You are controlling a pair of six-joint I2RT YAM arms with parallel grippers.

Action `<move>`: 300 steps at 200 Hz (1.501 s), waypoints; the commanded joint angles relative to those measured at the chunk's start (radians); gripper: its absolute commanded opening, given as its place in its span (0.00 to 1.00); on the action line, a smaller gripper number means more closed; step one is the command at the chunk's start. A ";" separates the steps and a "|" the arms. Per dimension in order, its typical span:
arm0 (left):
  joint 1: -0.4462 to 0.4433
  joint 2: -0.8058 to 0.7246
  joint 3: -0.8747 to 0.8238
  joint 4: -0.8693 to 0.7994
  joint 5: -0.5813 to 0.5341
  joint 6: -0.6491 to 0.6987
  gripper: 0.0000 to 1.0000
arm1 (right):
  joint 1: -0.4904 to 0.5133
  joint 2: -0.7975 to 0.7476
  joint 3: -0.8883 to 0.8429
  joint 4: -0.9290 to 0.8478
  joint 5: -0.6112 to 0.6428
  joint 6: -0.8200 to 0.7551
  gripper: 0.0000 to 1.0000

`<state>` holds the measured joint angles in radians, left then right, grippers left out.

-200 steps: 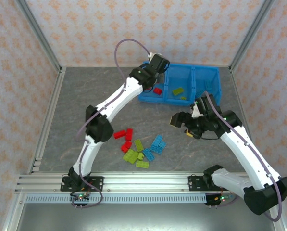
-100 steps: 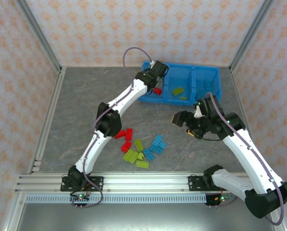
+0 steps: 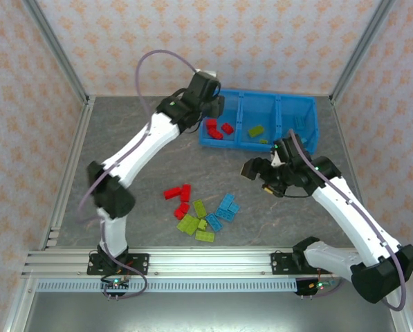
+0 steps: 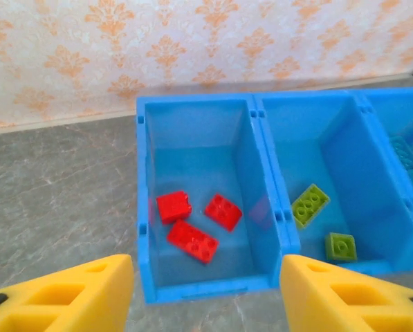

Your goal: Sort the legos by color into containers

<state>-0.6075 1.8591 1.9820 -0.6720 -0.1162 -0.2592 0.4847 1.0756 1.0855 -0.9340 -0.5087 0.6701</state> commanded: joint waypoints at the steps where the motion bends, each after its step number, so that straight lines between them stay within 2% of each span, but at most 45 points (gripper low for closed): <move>1: -0.022 -0.256 -0.228 0.130 0.072 0.091 0.59 | 0.075 0.054 -0.031 0.036 0.099 0.090 0.84; 30: -0.024 -0.571 -0.525 0.151 0.144 0.216 0.60 | 0.213 0.208 -0.046 0.078 0.196 0.202 0.82; 48: -0.025 -0.739 -0.682 0.122 0.233 0.363 0.63 | 0.278 0.320 -0.011 0.092 0.245 0.227 0.82; 56: -0.025 -0.809 -0.743 0.091 0.302 0.455 0.67 | 0.295 0.372 0.012 0.090 0.266 0.228 0.81; 65: -0.026 -0.886 -0.814 0.050 0.377 0.589 0.77 | 0.304 0.423 0.032 0.090 0.293 0.227 0.78; 78: -0.027 -0.983 -0.928 0.004 0.438 0.744 0.87 | 0.305 0.485 0.042 0.101 0.342 0.232 0.73; 95: -0.031 -1.078 -1.040 -0.045 0.473 0.859 0.99 | 0.305 0.553 0.048 0.131 0.389 0.236 0.69; 105: -0.032 -1.113 -1.081 -0.069 0.483 0.893 1.00 | 0.305 0.594 0.060 0.146 0.393 0.236 0.69; 145: -0.032 -1.235 -1.272 0.032 0.501 0.982 1.00 | 0.305 0.740 0.132 0.162 0.353 0.211 0.68; 164: -0.032 -1.243 -1.336 0.079 0.493 0.992 1.00 | 0.305 0.773 0.128 0.178 0.344 0.227 0.65; 195: -0.030 -1.221 -1.388 0.133 0.465 0.990 1.00 | 0.305 0.776 0.103 0.198 0.341 0.256 0.50; 212: -0.026 -1.231 -1.418 0.187 0.445 0.987 1.00 | 0.305 0.765 0.116 0.176 0.373 0.259 0.36; 242: -0.011 -1.248 -1.440 0.233 0.438 0.968 1.00 | 0.305 0.695 0.156 0.133 0.453 0.264 0.30; 262: -0.011 -1.261 -1.434 0.259 0.480 0.940 1.00 | 0.294 0.605 0.188 0.093 0.544 0.261 0.28; 300: -0.011 -1.203 -1.333 0.302 0.586 0.865 1.00 | 0.192 0.415 0.225 0.014 0.730 0.157 0.27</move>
<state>-0.6235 0.6270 0.5690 -0.4614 0.3847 0.6743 0.7475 1.6180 1.2694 -0.8230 0.0185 0.9009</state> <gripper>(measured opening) 0.999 0.311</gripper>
